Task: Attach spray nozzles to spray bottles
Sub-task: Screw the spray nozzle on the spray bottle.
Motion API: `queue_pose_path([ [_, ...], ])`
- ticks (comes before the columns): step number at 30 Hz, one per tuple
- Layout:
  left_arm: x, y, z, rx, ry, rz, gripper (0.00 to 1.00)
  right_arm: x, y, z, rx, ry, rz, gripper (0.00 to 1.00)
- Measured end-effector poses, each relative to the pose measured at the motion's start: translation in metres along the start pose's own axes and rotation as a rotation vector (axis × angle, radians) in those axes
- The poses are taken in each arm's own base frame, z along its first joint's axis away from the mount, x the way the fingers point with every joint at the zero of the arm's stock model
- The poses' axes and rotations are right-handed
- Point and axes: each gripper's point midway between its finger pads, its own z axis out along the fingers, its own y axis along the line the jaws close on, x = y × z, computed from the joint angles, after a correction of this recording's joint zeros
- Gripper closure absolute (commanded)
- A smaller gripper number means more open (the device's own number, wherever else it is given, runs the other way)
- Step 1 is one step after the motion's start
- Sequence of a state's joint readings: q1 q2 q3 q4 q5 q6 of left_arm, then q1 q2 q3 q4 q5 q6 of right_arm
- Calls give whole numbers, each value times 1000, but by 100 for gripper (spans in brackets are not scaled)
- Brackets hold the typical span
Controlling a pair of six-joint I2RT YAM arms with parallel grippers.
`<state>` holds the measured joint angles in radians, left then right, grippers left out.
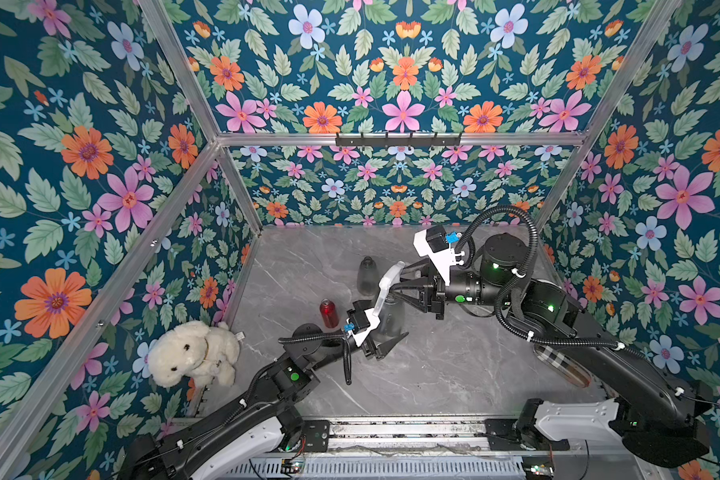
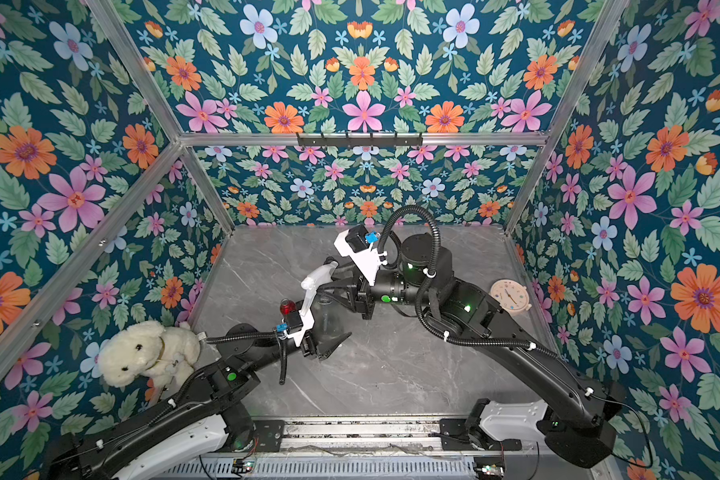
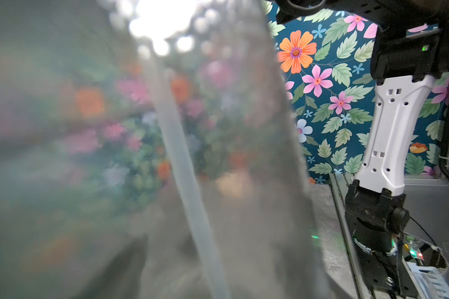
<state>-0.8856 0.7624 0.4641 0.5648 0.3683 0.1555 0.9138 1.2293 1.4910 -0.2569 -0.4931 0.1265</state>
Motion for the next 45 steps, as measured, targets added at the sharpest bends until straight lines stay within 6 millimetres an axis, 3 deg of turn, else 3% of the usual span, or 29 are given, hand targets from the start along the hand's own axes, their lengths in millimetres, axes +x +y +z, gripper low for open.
queue_pose_path([
  [15,-2,13,-2,-75,1,7,100,-2,-3,12,124,-45,-47,71],
  [35,16,47,7,-257,51,-2,100,11,-44,36,606,-145,152,69],
  [45,17,50,6,-280,56,-3,100,11,-48,36,661,-158,146,65],
])
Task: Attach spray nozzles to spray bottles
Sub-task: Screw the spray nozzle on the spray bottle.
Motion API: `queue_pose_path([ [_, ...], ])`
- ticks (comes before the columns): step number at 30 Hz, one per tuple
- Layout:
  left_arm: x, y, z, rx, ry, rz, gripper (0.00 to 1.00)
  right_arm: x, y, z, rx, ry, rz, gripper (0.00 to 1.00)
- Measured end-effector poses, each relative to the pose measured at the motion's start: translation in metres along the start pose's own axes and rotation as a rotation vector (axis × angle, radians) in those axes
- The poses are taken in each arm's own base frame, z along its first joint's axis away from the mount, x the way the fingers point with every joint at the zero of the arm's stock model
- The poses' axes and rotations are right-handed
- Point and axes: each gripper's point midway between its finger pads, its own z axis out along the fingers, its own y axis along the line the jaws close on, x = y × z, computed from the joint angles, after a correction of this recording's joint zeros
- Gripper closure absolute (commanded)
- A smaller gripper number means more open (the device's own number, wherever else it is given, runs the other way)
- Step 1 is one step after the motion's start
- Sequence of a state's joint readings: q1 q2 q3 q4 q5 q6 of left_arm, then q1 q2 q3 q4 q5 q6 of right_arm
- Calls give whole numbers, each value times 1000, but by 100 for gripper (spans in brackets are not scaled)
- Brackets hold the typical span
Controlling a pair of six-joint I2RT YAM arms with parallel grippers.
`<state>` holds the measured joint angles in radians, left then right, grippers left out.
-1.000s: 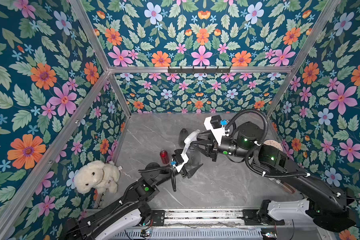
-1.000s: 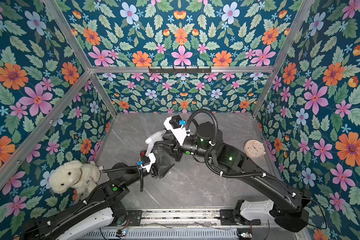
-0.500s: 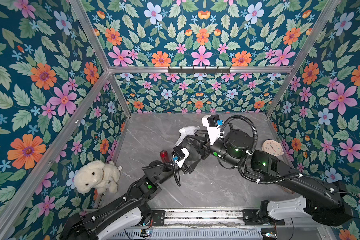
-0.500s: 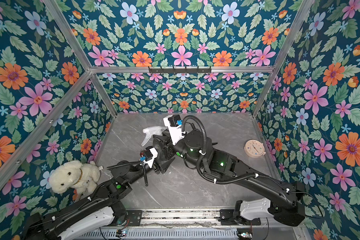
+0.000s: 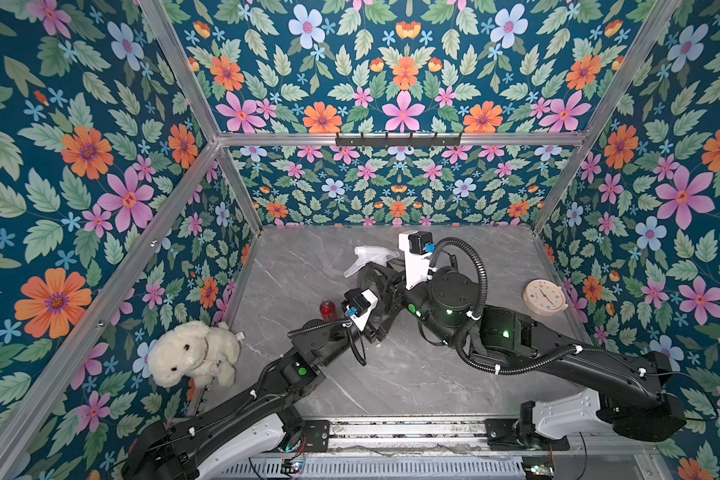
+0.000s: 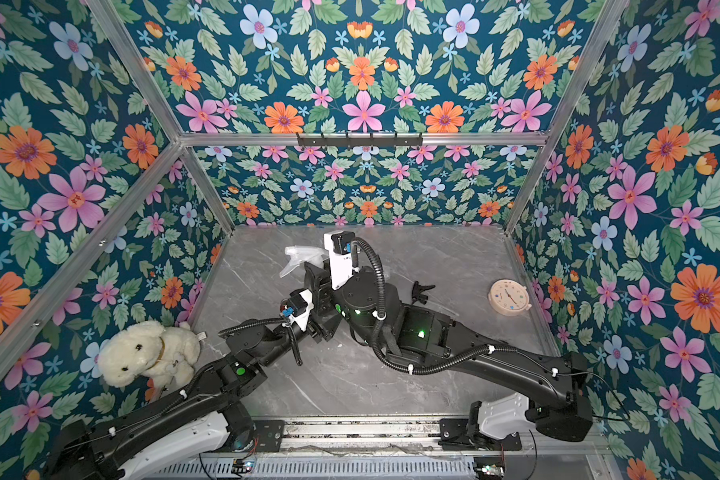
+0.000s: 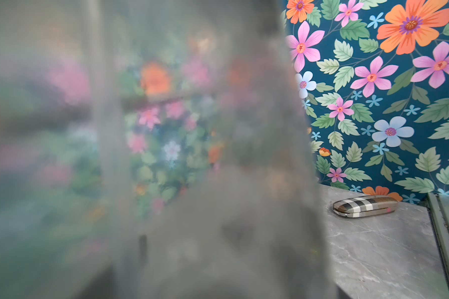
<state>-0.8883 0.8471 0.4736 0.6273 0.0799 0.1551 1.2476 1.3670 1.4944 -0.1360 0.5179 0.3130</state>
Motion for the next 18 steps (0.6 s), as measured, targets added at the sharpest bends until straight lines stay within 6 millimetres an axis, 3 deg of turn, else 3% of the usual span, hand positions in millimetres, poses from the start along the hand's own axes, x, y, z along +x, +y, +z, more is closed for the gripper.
queue_pose_path([
  [10,-9,-4,-1,23,-37,5,100,-3,6,-15,-60,19,-108,58],
  [18,-11,-5,-1,29,-46,4,100,-3,8,-25,-99,33,-132,44],
])
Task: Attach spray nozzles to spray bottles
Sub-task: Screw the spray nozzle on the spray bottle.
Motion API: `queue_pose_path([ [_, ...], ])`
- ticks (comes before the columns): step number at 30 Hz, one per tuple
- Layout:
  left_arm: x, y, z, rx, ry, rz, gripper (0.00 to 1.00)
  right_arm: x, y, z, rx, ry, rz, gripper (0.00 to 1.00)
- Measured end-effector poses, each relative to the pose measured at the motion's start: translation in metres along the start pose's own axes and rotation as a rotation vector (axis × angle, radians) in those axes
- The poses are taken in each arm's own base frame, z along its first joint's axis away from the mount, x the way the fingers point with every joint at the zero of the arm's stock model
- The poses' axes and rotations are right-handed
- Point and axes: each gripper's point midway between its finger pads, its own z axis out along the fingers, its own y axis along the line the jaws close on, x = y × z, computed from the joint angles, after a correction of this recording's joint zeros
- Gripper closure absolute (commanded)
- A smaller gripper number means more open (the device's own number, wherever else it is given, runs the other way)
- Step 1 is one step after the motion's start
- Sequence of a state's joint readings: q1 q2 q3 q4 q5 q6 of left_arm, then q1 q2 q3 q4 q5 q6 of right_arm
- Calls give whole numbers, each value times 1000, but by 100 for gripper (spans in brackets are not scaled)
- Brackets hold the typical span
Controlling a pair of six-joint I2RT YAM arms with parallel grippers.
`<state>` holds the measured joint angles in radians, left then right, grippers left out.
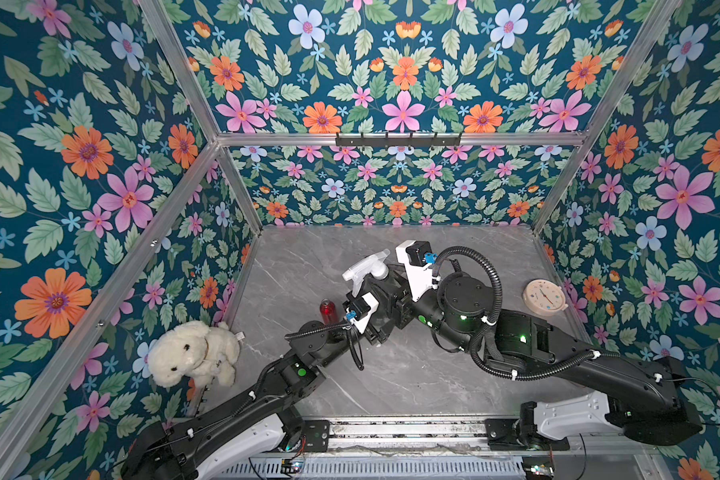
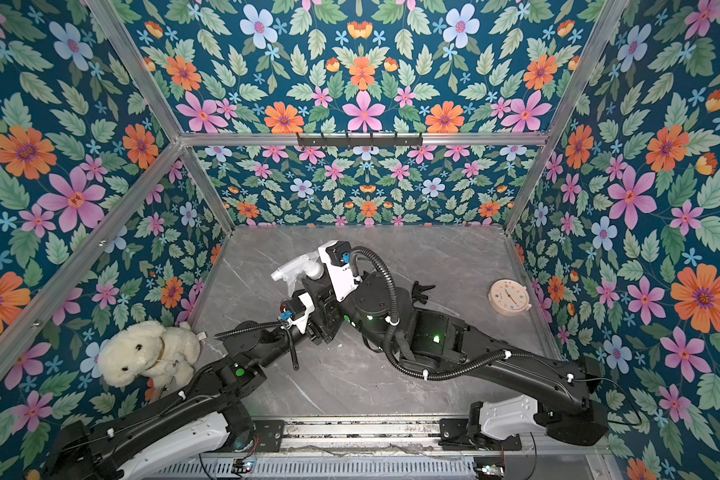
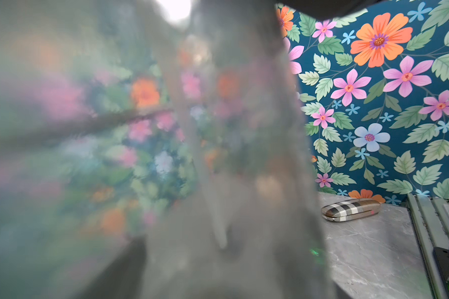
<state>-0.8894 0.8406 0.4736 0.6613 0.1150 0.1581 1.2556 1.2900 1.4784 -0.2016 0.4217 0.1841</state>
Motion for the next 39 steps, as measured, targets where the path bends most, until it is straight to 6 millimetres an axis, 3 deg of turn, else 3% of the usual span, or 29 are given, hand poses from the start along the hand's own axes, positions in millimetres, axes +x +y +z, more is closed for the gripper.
queue_pose_path([
  [8,-29,3,-1,-6,-95,3,100,11,-10,-27,-17,50,-16,41],
  [12,-36,1,-2,11,-110,4,100,0,-18,-45,-71,35,-13,36],
  [16,-39,-6,-3,55,-105,6,100,-19,-38,-63,-124,11,-1,33],
  [20,-35,-11,-4,88,-76,3,100,-40,-35,-79,-243,0,-26,32],
  [24,-29,-19,-6,130,-46,-20,100,-54,-29,-76,-332,23,-79,30],
  [30,-25,-35,-11,226,-13,-30,100,-59,-26,-58,-456,112,-134,24],
  [39,-19,-54,-15,339,18,-43,100,-62,-2,-47,-640,199,-189,23],
])
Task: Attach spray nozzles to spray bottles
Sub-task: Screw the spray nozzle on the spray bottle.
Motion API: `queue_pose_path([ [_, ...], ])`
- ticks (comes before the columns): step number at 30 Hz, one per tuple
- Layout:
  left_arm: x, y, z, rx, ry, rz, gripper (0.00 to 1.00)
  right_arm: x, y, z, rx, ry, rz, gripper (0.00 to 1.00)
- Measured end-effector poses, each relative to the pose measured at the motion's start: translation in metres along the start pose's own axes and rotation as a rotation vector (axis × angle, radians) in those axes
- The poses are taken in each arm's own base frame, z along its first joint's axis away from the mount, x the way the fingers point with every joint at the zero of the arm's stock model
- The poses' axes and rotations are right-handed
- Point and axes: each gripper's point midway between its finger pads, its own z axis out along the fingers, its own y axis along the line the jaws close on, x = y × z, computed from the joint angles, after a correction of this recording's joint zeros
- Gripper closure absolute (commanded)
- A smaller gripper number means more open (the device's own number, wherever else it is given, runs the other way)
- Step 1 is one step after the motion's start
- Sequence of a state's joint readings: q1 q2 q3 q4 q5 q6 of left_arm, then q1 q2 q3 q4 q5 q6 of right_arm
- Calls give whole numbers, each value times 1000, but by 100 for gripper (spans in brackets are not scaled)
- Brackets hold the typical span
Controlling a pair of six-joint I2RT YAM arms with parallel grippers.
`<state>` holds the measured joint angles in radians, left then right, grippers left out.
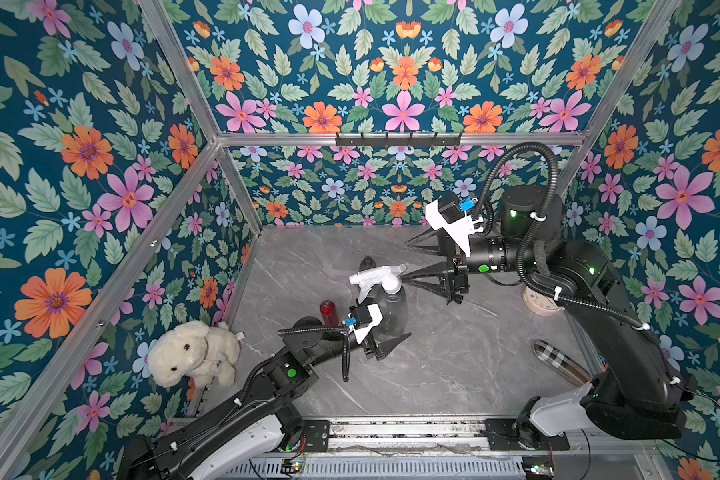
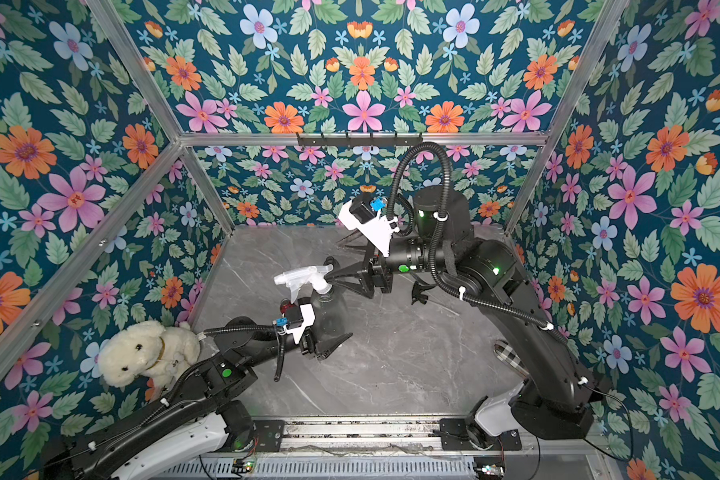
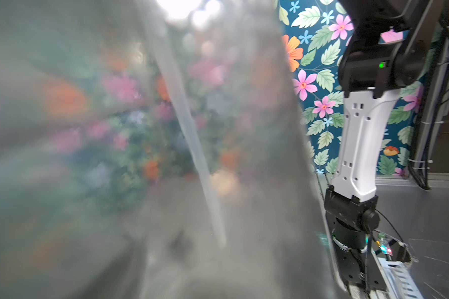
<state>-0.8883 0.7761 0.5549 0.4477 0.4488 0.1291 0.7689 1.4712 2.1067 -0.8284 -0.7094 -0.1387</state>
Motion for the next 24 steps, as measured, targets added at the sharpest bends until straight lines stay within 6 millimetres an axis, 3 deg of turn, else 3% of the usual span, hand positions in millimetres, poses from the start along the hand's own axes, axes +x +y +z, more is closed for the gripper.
queue_pose_path([
  [13,8,-6,4,43,20,-10,100,11,11,27,-149,98,23,41],
  [24,15,-6,4,40,32,-15,100,23,11,33,-143,126,37,66],
])
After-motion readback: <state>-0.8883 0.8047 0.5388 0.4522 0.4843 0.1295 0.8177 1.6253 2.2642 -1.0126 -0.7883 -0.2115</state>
